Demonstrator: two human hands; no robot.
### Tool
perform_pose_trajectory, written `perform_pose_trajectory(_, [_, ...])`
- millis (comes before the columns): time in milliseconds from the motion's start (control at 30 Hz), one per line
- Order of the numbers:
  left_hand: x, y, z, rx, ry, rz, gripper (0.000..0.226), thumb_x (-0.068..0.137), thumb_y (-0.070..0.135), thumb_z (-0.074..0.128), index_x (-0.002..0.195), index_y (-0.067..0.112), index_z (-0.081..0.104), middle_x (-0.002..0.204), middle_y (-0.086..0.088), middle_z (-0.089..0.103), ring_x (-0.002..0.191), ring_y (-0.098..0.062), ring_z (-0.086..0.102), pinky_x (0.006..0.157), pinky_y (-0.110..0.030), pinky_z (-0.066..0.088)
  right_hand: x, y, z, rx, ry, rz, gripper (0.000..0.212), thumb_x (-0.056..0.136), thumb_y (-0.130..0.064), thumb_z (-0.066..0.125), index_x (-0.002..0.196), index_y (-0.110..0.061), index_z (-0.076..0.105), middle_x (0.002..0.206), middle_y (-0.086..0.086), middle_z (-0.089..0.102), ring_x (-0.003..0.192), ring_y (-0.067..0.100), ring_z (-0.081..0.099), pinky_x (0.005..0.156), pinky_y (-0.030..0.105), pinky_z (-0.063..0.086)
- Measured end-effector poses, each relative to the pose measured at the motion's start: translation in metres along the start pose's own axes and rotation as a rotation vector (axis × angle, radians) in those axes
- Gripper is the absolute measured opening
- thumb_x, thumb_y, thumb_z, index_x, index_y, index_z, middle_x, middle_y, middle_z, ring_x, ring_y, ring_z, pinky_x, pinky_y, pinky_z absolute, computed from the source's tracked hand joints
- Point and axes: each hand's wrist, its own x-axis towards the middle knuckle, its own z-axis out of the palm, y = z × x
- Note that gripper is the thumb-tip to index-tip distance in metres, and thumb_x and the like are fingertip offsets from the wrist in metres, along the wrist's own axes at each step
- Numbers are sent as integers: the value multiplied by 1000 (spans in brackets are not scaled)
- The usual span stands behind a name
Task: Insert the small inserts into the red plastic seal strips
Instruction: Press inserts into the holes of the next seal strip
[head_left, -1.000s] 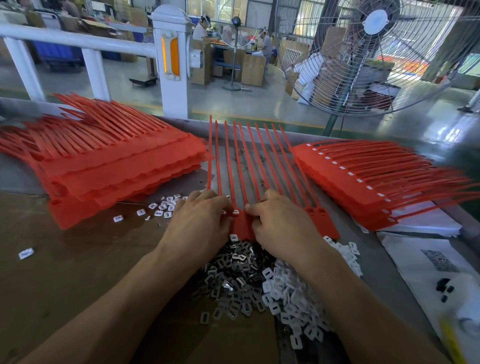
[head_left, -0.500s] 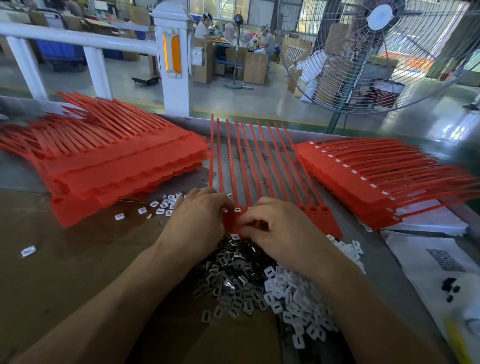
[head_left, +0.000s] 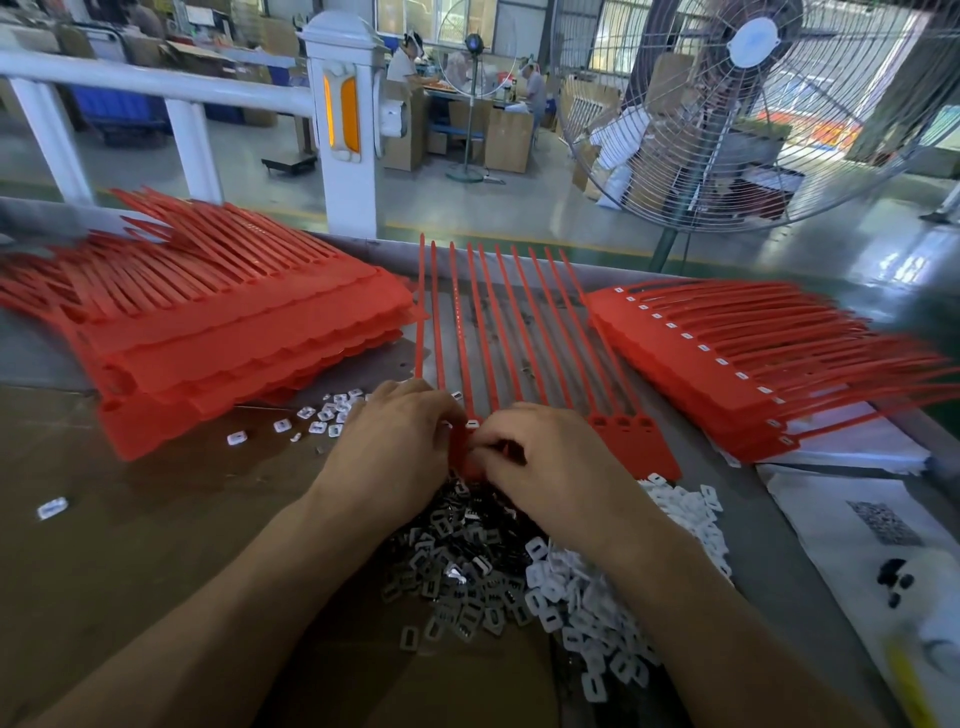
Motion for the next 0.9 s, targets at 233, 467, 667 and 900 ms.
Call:
perform_pose_trajectory(233, [-1, 0, -1, 6, -10, -2, 25, 98, 22, 55, 114, 32, 71, 118, 10, 62, 116, -18, 49, 104, -42, 41, 4, 28, -14, 127, 303, 198, 14, 94, -16, 73, 93, -27, 80, 80, -25, 71, 81, -14, 63, 67, 1, 42])
perform_pose_trajectory(467, [-3, 1, -2, 8, -1, 1, 23, 98, 24, 56, 114, 32, 70, 119, 12, 62, 116, -15, 48, 105, -42, 41, 10, 49, -11, 121, 302, 300, 13, 95, -15, 73, 99, -27, 75, 91, -21, 69, 87, -26, 55, 67, -5, 37])
perform_pose_trajectory(667, [-4, 2, -3, 4, -6, 0, 22, 97, 25, 57, 113, 31, 70, 117, 11, 62, 117, -16, 48, 104, -42, 41, 17, 44, -6, 56, 229, 254, 12, 95, -16, 74, 103, -24, 80, 95, -17, 73, 82, -16, 60, 71, -4, 39])
perform_pose_trajectory(900, [-4, 2, -2, 5, -1, 4, 20, 96, 28, 58, 112, 32, 70, 116, 10, 62, 115, -16, 49, 104, -42, 42, 19, 39, -5, 5, 169, 244, 15, 98, -19, 70, 108, -25, 80, 112, -11, 74, 96, -3, 62, 75, -1, 36])
